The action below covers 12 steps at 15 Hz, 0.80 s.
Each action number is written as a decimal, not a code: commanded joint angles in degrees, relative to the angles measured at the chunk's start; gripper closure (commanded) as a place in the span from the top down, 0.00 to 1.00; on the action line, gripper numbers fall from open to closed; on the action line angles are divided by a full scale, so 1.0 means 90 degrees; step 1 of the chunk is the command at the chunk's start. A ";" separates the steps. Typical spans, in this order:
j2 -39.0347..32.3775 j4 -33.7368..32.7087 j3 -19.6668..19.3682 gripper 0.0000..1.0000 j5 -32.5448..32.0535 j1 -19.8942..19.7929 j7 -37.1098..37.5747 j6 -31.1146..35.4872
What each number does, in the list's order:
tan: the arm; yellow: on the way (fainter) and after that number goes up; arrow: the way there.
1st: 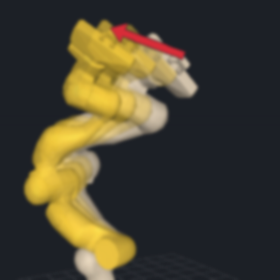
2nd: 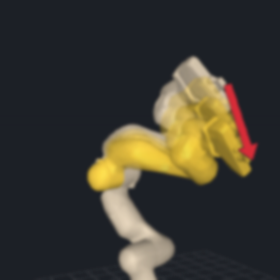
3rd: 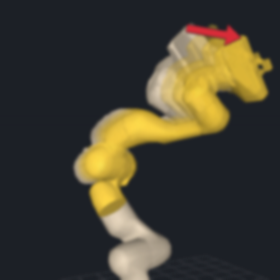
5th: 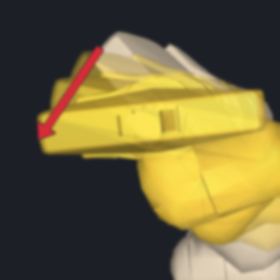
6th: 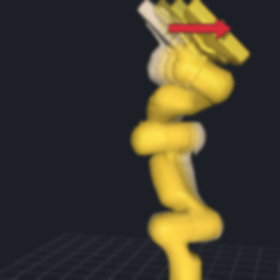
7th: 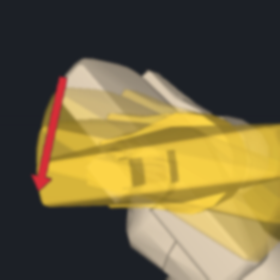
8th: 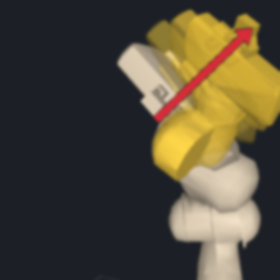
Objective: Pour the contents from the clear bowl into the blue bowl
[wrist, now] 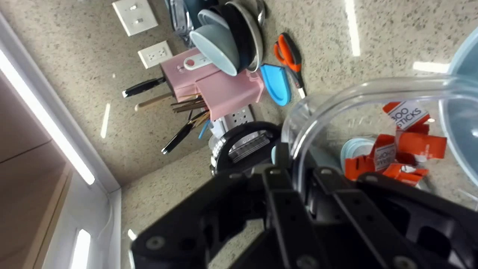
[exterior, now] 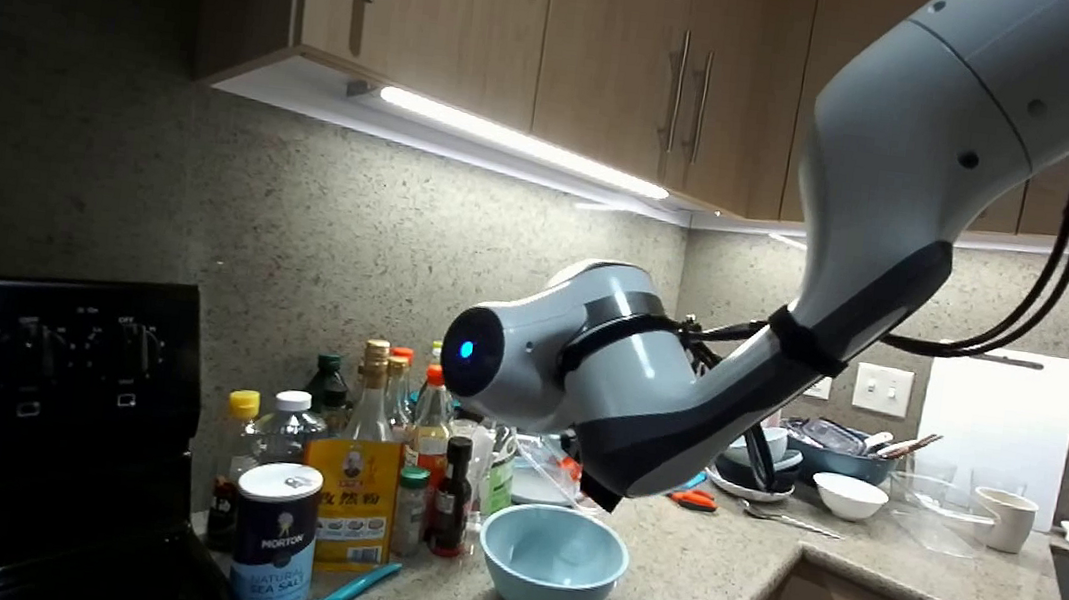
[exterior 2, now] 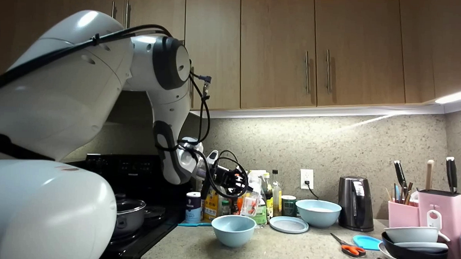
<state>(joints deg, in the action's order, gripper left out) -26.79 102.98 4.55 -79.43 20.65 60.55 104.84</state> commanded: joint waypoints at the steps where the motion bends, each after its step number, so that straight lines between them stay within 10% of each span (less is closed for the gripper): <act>1: -0.0497 -0.0261 0.0095 0.03 -0.1005 0.0228 0.0558 -0.0978; 12: -0.1153 -0.0485 0.0238 0.03 -0.1869 0.0345 0.0508 -0.2187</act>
<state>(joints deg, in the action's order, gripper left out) -34.09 100.03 6.84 -90.92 22.39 64.33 91.70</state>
